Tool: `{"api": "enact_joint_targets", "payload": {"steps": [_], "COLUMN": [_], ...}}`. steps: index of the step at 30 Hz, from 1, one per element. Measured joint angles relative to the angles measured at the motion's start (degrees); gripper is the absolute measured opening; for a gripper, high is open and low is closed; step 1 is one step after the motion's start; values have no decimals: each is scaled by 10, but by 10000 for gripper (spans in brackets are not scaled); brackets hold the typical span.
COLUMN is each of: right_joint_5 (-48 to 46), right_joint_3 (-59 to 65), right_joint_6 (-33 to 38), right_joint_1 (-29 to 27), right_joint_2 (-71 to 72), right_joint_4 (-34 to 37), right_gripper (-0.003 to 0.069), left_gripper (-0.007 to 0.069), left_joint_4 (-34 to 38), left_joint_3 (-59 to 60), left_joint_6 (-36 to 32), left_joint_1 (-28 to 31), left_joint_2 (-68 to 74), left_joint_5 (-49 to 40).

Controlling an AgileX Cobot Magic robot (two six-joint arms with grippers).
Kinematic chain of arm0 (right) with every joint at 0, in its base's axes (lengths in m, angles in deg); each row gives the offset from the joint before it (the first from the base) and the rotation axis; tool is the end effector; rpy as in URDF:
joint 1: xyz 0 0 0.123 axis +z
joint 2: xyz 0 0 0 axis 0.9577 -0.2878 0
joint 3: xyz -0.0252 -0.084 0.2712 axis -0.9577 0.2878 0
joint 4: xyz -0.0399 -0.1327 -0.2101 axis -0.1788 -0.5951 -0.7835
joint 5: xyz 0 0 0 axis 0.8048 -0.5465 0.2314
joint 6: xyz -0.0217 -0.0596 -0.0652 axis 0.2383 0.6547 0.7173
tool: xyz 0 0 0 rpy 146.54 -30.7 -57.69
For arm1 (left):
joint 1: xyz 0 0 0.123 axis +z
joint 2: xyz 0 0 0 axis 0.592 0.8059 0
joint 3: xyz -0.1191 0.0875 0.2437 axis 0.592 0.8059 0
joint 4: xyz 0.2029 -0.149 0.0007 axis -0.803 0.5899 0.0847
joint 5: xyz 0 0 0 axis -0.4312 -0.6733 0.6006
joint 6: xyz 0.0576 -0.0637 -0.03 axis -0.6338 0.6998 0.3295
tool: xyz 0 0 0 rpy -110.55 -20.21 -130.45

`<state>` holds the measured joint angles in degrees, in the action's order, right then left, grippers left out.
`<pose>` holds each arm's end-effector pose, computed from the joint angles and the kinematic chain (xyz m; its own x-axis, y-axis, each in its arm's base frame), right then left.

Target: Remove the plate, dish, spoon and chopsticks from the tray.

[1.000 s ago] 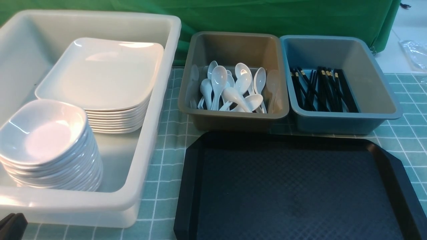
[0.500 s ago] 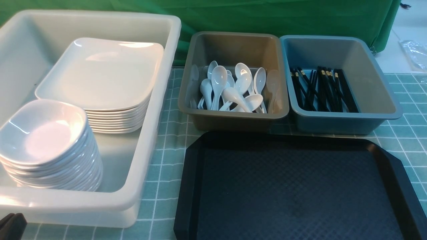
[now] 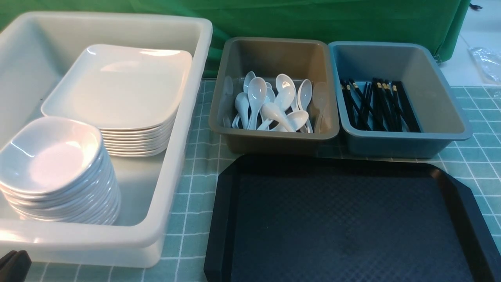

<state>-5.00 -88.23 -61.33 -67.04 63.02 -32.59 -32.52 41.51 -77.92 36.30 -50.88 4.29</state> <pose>0.0302 0.0000 0.3041 0.2153 -0.1765 -0.9605 -0.0313 0.9818 -0.1874 0.0557 -0.0017 0.1888 -0.1629 0.0270 -0.9863 0.0234 0.9995 0.0235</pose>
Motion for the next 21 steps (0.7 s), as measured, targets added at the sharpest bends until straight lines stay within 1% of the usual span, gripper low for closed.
{"api": "enact_joint_targets", "payload": {"steps": [2,3,4,6,7,21], "right_joint_5": [0,-1,-1,-3,-21,-23], "right_joint_3": [33,87,114,146,184,195], "right_joint_6": [0,0,0,0,-1,-3], "right_joint_1": [-10,-22,-28,-33,-40,-43], "right_joint_2": [0,1,1,1,8,12], "right_joint_4": [0,0,0,0,1,1], "right_gripper": [216,218,220,223,228,239], "left_gripper": [17,17,17,17,17,17], "left_joint_4": [0,0,0,0,0,0], "left_joint_3": [0,0,0,0,0,0], "left_joint_6": [0,0,-1,-1,-2,-7], "left_joint_1": [0,0,0,0,0,0], "left_joint_2": [0,0,0,0,0,0], "left_joint_5": [0,0,0,0,0,2]}}
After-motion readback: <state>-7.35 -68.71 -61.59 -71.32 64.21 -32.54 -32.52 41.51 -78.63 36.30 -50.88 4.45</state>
